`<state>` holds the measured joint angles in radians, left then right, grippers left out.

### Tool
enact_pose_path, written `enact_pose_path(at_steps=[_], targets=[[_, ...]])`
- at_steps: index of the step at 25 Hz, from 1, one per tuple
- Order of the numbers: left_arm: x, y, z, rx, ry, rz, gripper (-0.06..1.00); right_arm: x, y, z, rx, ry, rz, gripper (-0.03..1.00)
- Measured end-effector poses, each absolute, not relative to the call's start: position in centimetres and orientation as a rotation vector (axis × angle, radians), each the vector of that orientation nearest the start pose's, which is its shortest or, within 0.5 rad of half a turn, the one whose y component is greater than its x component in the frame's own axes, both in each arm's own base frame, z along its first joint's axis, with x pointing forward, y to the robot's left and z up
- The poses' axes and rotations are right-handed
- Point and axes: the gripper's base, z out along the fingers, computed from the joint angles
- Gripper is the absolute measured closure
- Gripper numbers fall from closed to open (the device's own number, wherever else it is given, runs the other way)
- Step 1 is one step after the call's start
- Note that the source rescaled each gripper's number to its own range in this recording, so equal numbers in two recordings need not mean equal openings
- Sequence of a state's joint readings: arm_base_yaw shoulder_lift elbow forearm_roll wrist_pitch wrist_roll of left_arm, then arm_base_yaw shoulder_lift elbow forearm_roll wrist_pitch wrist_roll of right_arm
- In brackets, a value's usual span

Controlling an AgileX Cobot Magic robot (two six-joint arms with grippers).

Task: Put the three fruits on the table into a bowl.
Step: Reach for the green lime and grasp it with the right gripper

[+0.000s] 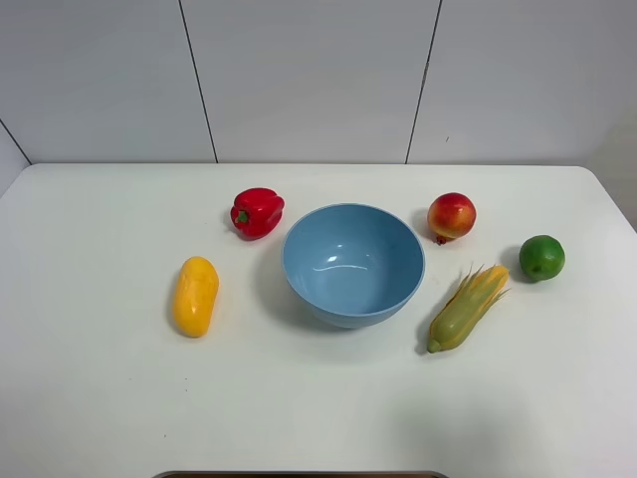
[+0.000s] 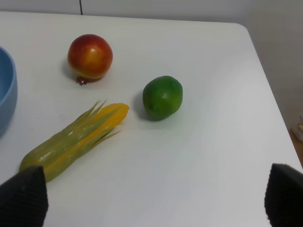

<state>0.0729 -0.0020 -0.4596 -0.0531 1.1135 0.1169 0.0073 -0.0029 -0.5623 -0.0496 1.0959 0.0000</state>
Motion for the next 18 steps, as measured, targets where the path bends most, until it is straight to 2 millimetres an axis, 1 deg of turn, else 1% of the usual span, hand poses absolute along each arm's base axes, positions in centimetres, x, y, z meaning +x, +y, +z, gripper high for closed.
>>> enact_pose_path(at_steps=[18], targets=[[-0.29,-0.45,26.19,0.05,2.134,0.048,-0.06,-1.45,-0.41,29.14,-0.002,2.014,-0.054,0.08]])
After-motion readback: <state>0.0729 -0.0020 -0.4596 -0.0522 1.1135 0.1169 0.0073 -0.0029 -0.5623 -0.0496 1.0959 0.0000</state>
